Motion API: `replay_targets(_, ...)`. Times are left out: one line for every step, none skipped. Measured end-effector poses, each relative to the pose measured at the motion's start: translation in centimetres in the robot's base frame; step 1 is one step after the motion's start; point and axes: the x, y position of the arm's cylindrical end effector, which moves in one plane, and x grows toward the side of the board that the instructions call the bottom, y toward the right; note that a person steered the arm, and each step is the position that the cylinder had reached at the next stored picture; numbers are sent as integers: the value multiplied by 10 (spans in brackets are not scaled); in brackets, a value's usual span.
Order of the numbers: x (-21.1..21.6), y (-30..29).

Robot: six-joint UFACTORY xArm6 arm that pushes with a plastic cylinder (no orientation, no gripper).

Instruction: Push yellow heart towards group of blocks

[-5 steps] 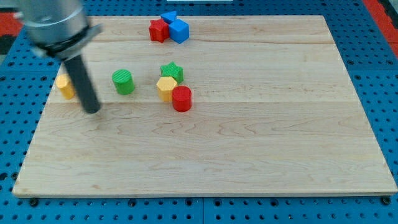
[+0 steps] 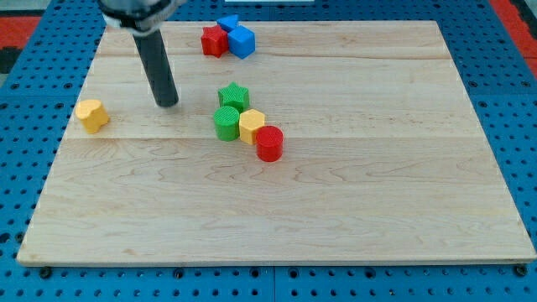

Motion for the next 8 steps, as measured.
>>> replay_targets(-16, -68)
replay_targets(15, -140)
replay_targets(67, -135)
replay_targets(67, -47)
replay_targets(49, 36)
replay_targets(46, -38)
replay_targets(-10, -8)
replay_targets(-9, 53)
